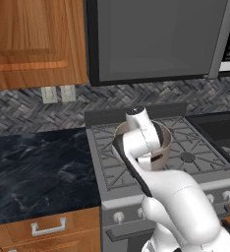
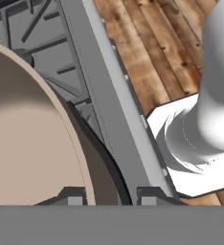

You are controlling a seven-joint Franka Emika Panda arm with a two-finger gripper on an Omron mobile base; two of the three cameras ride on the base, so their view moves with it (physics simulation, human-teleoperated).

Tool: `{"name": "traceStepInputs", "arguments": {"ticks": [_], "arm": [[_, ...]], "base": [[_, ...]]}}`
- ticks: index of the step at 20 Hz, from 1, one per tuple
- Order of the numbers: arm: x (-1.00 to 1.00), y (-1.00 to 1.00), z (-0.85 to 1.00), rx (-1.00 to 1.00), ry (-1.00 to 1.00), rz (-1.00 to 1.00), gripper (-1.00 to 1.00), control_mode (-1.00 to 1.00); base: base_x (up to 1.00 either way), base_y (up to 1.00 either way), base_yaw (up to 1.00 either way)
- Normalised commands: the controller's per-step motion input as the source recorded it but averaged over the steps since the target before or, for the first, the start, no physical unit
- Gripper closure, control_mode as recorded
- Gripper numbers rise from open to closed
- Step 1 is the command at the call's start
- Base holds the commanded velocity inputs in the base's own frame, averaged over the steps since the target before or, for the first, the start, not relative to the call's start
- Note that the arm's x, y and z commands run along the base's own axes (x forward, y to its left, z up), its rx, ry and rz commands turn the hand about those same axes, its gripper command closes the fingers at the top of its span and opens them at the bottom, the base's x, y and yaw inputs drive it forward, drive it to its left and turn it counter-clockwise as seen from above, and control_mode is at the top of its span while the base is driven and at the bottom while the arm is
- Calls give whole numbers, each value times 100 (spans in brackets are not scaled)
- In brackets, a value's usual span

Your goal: Turn on the sink faucet. Then move the tomato from the counter to the sink. Turn off the sink. Move the vegetable from the sink to the pot next to the stove. Finally move the pot to the front left burner.

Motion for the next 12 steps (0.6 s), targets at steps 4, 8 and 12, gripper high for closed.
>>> {"name": "traceStepInputs", "arguments": {"ticks": [4,8,12], "arm": [[12,-16,-8,2,0,-9,100,-100],[10,-1,-7,2,0,-2,100,-100],[3,0,-1,2,0,0,100,-100]], "base": [[0,0,0],[0,0,0],[0,0,0]]}}
